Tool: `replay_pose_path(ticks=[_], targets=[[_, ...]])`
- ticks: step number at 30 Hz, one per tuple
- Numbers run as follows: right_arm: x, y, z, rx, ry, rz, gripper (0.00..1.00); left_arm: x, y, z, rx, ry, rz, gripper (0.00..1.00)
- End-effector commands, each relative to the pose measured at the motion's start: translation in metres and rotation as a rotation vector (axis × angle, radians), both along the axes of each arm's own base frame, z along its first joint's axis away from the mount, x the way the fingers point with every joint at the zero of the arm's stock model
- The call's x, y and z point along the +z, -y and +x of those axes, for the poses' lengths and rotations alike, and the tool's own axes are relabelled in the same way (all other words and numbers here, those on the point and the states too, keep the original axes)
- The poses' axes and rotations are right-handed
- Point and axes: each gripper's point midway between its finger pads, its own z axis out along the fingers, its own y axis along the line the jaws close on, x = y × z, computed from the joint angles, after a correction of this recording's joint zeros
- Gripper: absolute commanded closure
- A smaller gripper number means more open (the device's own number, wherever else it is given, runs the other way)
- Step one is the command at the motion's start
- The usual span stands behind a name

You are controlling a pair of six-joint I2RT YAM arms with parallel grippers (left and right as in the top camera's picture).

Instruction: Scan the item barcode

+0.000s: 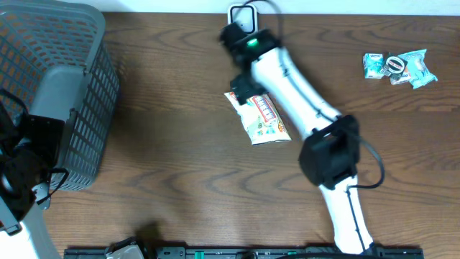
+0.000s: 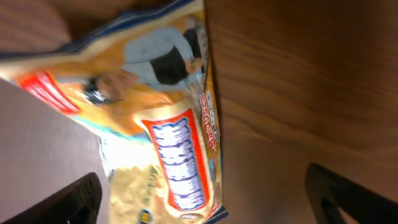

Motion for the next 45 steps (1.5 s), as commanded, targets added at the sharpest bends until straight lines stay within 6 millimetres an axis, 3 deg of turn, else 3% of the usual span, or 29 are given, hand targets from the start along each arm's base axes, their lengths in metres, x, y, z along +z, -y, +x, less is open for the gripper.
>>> replay_pose_path(ticks=[1, 6, 7, 10, 11, 13, 15, 21, 28, 32, 39, 45], targets=[[-0.011, -0.020, -0.020, 0.173, -0.195, 0.318, 0.04, -0.003, 0.002, -0.010, 0.014, -0.038, -0.010, 0.02], [-0.038, -0.016, -0.026, 0.173, -0.254, 0.407, 0.09, -0.004, 0.002, -0.010, 0.014, -0.039, -0.010, 0.02], [-0.052, -0.014, -0.028, 0.169, -0.264, 0.403, 0.12, -0.004, 0.002, -0.010, 0.014, -0.039, -0.010, 0.02], [-0.072, -0.014, -0.034, 0.152, -0.276, 0.400, 0.29, -0.004, 0.002, -0.010, 0.014, -0.039, -0.010, 0.02], [-0.077, -0.015, -0.035, 0.141, -0.276, 0.398, 0.36, -0.004, 0.002, -0.010, 0.014, -0.039, -0.010, 0.02], [-0.082, -0.015, -0.035, 0.119, -0.268, 0.374, 0.62, -0.003, 0.002, -0.010, 0.014, -0.038, -0.010, 0.02], [-0.082, -0.013, -0.029, 0.087, -0.235, 0.332, 0.98, -0.003, 0.002, -0.010, 0.014, -0.038, -0.010, 0.02], [-0.046, -0.017, 0.013, -0.034, -0.070, 0.319, 0.99, -0.004, 0.002, -0.010, 0.014, -0.039, -0.010, 0.02], [0.037, -0.035, 0.100, -0.144, 0.279, 0.508, 0.99, -0.004, 0.002, -0.010, 0.014, -0.039, -0.010, 0.02], [0.067, -0.034, 0.145, -0.236, 0.475, 0.598, 0.99, -0.004, 0.002, -0.010, 0.014, -0.039, -0.010, 0.02], [0.097, -0.033, 0.200, -0.266, 0.772, 0.619, 0.99, -0.003, 0.002, -0.010, 0.014, -0.038, -0.010, 0.03], [0.096, -0.034, 0.222, -0.209, 0.888, 0.593, 0.99, -0.004, 0.002, -0.010, 0.014, -0.039, -0.010, 0.02]])
